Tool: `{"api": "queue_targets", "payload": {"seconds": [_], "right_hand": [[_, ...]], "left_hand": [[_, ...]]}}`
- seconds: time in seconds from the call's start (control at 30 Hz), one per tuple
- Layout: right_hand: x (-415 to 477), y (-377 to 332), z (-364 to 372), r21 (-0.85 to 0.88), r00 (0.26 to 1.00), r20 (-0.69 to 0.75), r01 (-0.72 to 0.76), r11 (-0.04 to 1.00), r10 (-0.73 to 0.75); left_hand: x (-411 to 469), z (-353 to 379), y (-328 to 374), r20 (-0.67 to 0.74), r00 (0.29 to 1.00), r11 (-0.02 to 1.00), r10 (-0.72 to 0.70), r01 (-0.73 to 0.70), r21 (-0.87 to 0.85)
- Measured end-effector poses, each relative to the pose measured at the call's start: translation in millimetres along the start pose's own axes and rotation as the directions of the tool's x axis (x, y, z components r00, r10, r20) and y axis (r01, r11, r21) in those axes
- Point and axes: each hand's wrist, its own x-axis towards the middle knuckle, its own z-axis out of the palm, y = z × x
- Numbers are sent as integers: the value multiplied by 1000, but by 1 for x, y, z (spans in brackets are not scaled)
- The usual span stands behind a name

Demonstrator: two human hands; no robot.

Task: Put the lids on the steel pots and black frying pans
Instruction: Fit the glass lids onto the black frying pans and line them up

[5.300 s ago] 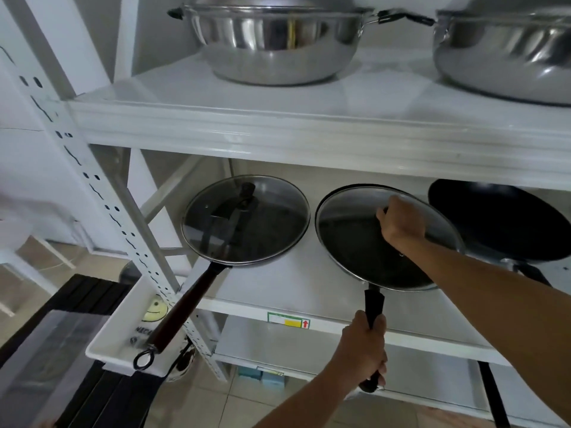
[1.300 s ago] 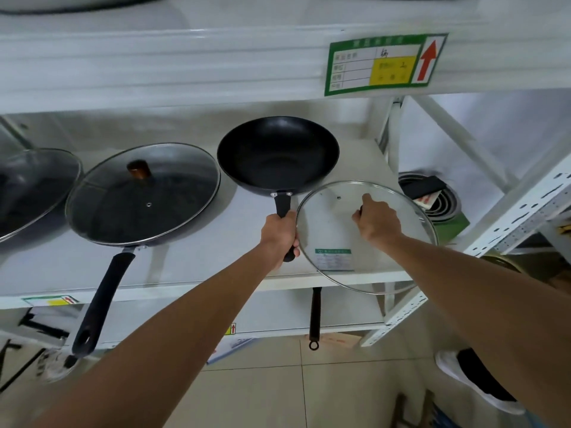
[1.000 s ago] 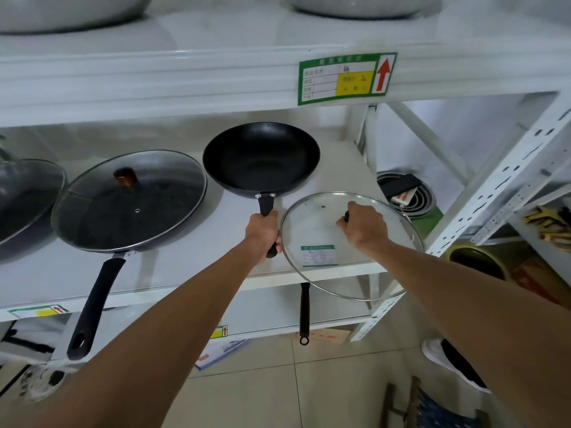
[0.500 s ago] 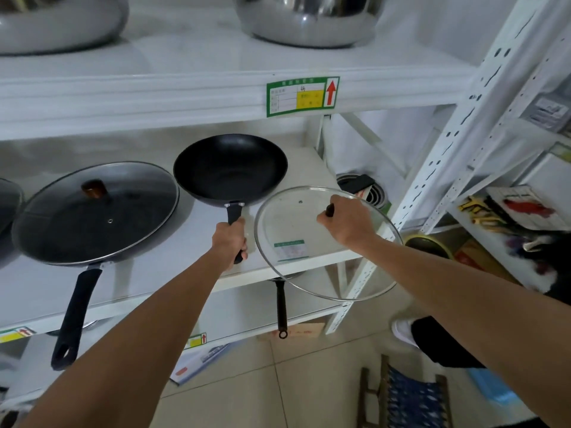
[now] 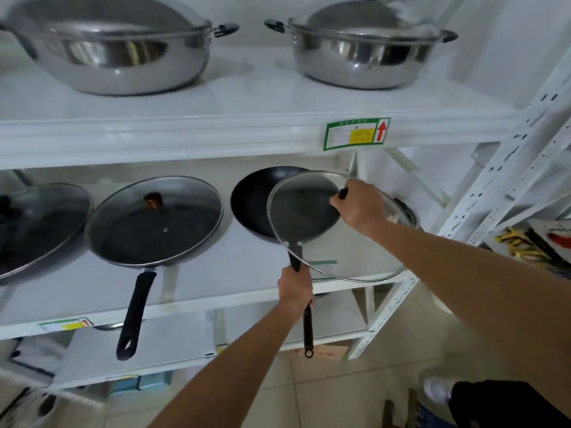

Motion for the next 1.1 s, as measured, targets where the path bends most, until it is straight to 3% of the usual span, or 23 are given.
{"api": "queue_targets", "payload": {"seconds": [0.13, 0.33, 0.57, 1.1], "right_hand": [[28, -32, 30, 33, 1000, 20, 11, 999, -12], [61, -55, 67, 0, 999, 47, 20, 1000, -20], [79, -65, 103, -11, 996, 88, 11, 1000, -10], [97, -73, 131, 58, 979, 192, 53, 997, -64]], "left_hand": [[-14, 4, -10, 11, 1000, 1000, 8, -8, 26], [-13, 3, -17, 105, 994, 997, -19, 27, -77], [-6, -16, -10, 342, 939, 979, -37, 104, -178], [-8, -17, -14, 413, 911, 979, 6, 78, -187]]}}
